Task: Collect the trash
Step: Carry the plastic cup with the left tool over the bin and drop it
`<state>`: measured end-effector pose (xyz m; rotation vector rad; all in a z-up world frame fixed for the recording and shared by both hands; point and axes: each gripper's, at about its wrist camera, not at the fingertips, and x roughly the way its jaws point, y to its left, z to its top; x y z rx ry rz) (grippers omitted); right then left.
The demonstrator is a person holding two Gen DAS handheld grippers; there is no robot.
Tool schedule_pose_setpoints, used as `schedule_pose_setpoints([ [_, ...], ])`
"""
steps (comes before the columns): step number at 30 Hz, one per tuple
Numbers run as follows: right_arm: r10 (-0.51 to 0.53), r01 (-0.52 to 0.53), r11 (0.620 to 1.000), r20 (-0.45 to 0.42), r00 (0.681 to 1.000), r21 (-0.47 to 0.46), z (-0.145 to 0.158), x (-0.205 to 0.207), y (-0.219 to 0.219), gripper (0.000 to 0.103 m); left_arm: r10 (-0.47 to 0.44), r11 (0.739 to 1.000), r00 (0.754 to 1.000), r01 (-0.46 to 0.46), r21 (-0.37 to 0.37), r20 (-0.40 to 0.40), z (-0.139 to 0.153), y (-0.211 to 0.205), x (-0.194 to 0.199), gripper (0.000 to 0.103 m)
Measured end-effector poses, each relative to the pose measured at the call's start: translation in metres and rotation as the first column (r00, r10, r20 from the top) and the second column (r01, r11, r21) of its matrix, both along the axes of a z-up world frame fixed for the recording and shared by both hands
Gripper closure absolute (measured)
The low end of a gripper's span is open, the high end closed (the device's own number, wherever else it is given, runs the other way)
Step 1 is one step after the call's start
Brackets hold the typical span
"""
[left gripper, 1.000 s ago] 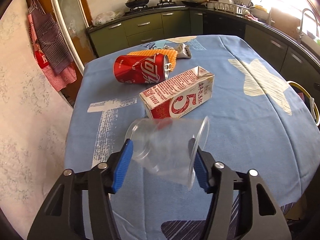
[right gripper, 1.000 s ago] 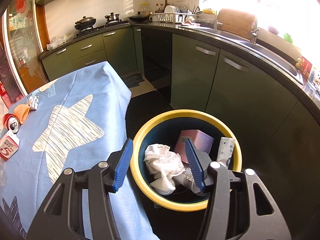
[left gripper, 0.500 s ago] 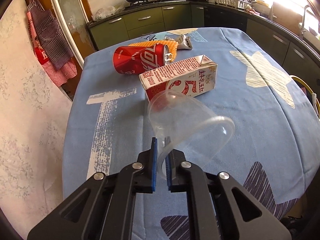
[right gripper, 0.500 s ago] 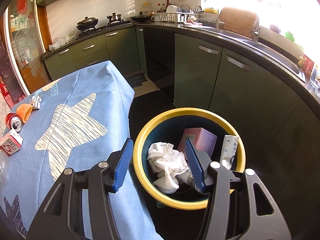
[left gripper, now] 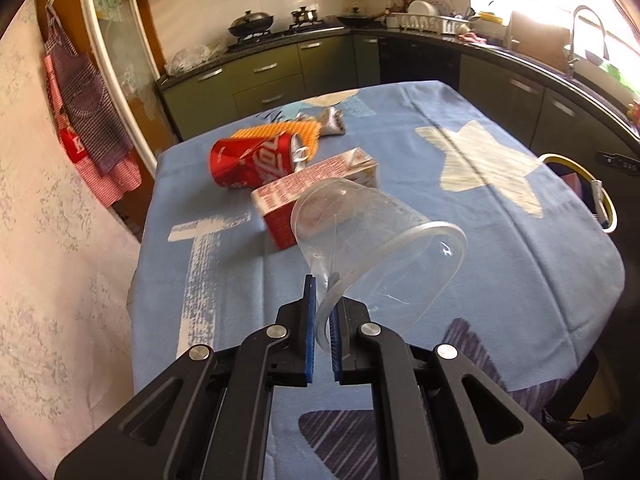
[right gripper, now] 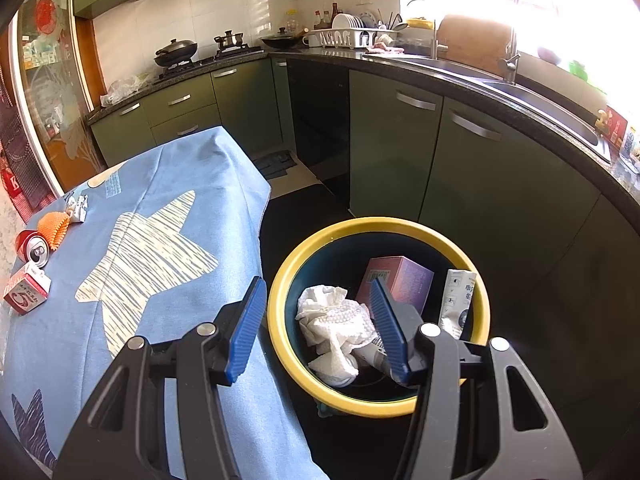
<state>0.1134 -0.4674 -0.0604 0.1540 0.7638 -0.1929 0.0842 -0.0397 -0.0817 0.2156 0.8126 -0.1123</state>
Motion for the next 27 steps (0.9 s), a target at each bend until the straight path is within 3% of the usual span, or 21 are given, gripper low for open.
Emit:
schedule_pose_setpoints([
  [5,-0.038,0.038,0.999,0.006,0.999,0.005,0.0,-0.009,-0.014,0.051,-0.111,0.993,0.994,0.111,-0.026,0.019,0.013,-0.033,0.004,0.096],
  [10,-0.099,0.099,0.995,0.017,0.995,0.016,0.001,-0.025,-0.037,0.051,-0.276,0.957,0.961,0.277,-0.082,0.029,0.026,-0.091,0.02,0.096],
  [14,-0.172,0.171,0.985,0.029,0.985,0.026,0.002,-0.042,-0.067,0.051,-0.422,0.901,0.906,0.423,-0.095,0.034,0.033,-0.154,0.033,0.096],
  [21,-0.266,0.264,0.963,0.026,0.964,0.059,-0.007,-0.064,-0.113,0.051,-0.63,0.773,0.776,0.623,-0.117,-0.029,0.028,-0.287,0.064,0.096],
  [25,-0.308,0.307,0.948,0.002,0.951,0.081,-0.017,-0.074,-0.138,0.051,-0.68,0.731,0.728,0.668,-0.136,-0.081,0.014,-0.356,0.09,0.096],
  [27,-0.321,0.32,0.943,-0.005,0.947,0.086,-0.021,-0.08,-0.147,0.051,-0.68,0.733,0.725,0.667,-0.134,-0.109,0.004,-0.383,0.104,0.096],
])
